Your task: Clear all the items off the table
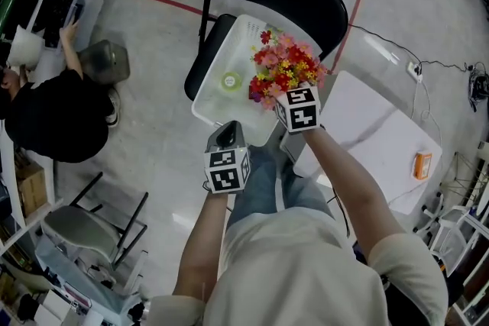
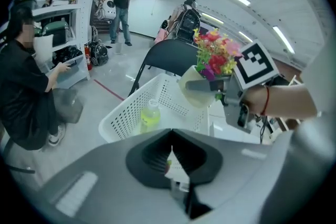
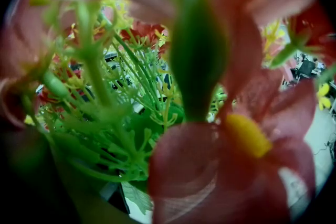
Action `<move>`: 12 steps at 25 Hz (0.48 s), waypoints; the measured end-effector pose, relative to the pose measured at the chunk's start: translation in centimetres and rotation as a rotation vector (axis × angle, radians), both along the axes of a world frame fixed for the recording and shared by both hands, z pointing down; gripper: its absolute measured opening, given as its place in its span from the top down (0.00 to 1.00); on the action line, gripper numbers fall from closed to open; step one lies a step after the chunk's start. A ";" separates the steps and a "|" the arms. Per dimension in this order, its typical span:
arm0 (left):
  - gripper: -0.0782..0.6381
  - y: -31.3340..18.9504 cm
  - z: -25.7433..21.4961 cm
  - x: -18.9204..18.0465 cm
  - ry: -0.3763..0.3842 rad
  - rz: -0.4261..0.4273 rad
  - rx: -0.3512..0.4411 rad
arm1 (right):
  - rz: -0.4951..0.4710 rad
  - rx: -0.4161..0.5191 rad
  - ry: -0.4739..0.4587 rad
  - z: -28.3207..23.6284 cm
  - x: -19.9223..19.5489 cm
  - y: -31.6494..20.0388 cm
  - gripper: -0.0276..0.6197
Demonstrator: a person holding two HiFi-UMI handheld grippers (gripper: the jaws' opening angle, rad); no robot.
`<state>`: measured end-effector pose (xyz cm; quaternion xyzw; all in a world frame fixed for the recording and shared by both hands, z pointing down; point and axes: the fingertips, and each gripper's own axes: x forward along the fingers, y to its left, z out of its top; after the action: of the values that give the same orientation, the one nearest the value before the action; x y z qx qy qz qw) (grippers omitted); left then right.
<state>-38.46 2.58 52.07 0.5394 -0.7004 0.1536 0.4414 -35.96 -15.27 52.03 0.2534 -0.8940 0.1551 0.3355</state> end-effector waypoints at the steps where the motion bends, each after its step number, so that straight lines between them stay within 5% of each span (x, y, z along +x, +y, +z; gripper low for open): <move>1: 0.88 0.0 0.2 -0.3 0.002 -0.010 -0.002 | -0.002 -0.004 0.003 0.5 -0.4 -0.1 0.16; 12: 0.88 -0.5 1.9 -2.4 0.047 -0.055 -0.013 | -0.039 -0.037 0.058 5.8 -4.1 -1.0 0.16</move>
<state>-40.88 2.11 53.95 0.5203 -0.7036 0.1334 0.4652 -40.05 -16.24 57.80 0.2341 -0.8856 0.1574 0.3690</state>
